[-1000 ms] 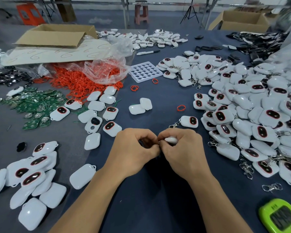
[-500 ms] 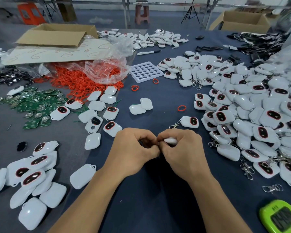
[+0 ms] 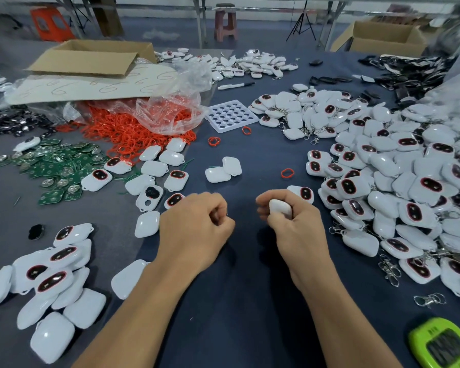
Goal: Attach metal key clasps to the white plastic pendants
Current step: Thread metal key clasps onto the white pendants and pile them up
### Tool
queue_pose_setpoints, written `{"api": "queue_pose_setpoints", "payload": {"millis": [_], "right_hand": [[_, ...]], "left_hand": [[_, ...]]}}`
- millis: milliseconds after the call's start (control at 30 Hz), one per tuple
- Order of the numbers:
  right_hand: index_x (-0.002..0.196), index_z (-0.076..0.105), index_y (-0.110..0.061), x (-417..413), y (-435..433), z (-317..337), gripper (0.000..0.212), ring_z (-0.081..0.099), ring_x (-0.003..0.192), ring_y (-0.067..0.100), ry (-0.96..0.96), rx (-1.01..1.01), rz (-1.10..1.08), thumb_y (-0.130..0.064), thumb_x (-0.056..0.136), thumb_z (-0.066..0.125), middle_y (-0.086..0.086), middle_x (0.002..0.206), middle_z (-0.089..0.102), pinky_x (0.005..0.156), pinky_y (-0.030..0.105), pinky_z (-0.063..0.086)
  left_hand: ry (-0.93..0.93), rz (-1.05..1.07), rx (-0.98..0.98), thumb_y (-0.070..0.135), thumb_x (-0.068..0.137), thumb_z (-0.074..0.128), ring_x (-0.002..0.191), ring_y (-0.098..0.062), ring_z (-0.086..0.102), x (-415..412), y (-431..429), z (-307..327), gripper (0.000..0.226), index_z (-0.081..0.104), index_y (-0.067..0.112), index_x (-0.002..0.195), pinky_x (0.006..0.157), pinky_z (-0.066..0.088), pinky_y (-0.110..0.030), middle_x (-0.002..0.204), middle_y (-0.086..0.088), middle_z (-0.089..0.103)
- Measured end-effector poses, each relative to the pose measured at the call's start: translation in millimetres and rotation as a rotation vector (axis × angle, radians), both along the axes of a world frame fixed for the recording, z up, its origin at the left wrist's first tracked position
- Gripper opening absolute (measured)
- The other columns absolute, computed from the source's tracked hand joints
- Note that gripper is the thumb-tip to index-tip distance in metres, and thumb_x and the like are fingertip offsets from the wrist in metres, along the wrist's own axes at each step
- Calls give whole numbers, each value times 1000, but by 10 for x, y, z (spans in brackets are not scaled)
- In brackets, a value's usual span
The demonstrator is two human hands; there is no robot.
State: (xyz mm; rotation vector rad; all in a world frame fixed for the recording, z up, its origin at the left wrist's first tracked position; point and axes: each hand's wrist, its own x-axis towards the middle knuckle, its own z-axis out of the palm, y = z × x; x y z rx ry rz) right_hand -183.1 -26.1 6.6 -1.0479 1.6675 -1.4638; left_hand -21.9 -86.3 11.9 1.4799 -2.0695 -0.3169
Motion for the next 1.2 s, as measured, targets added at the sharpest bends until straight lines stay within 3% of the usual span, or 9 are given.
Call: {"api": "queue_pose_setpoints", "payload": {"millis": [33, 100, 167, 233, 333, 500, 700, 833, 1200], "right_hand": [[95, 78, -37, -3, -5, 1, 54, 49, 60, 24, -9, -18, 9, 7, 85, 48, 6, 71, 61, 55, 29, 43], [97, 81, -37, 11, 6, 24, 58, 39, 53, 11, -15, -81, 36, 11, 87, 50, -5, 64, 49, 49, 20, 34], [94, 83, -39, 18, 25, 42, 63, 58, 71, 4, 46, -140, 27, 17, 87, 55, -20, 87, 63, 61, 12, 42], [93, 82, -44, 17, 32, 54, 64, 59, 90, 6, 188, -144, -5, 16, 86, 60, -22, 99, 58, 73, 12, 44], [93, 81, -46, -22, 35, 50, 52, 59, 83, 7, 297, -103, -19, 4, 86, 69, -15, 91, 62, 70, 10, 43], [83, 79, -43, -13, 40, 22, 27, 65, 67, 1, 168, -21, -69, -18, 74, 86, -19, 78, 73, 60, 7, 46], [91, 64, -36, 10, 4, -7, 19, 64, 53, 7, 148, 58, -31, -18, 91, 69, -11, 73, 71, 50, 15, 45], [89, 69, -38, -15, 14, 12, 23, 59, 62, 1, 266, 68, 59, -15, 93, 69, -21, 74, 67, 59, 10, 44], [84, 72, -35, -23, 27, 8, 23, 60, 72, -4, 292, 50, 79, -14, 92, 71, -25, 80, 69, 64, 5, 42]], "left_hand": [[-61, -42, -2, 34, 70, 67, 75, -8, 49, -11, -2, -16, 12, 56, 29, 72, 58, 36, -23, 68, 13, 56], [-131, -164, 22, 33, 73, 71, 77, -8, 47, -51, 20, -42, 12, 60, 29, 76, 62, 41, -29, 71, 13, 55], [-137, -256, 57, 32, 75, 72, 80, -8, 48, -69, 25, -64, 10, 63, 29, 80, 69, 47, -34, 73, 12, 57], [-86, -277, 142, 32, 75, 72, 81, -7, 51, -52, 9, -68, 10, 65, 32, 82, 70, 49, -31, 73, 12, 59], [-1, -269, 293, 33, 73, 73, 71, -1, 56, -34, -28, -63, 11, 65, 36, 81, 59, 44, -22, 72, 21, 62], [2, -267, 322, 33, 73, 71, 59, -3, 54, -49, -48, -55, 7, 64, 35, 73, 53, 35, -20, 62, 20, 60], [33, -290, 336, 32, 70, 69, 56, -6, 51, -15, -42, -64, 7, 68, 34, 76, 52, 38, -21, 59, 15, 59], [58, -326, 316, 35, 67, 65, 68, -13, 56, 10, -36, -58, 17, 71, 35, 83, 59, 49, -31, 66, 10, 62], [27, -350, 281, 31, 73, 70, 80, -8, 55, 29, -29, -39, 22, 74, 42, 91, 64, 46, -29, 78, 16, 62]]}}
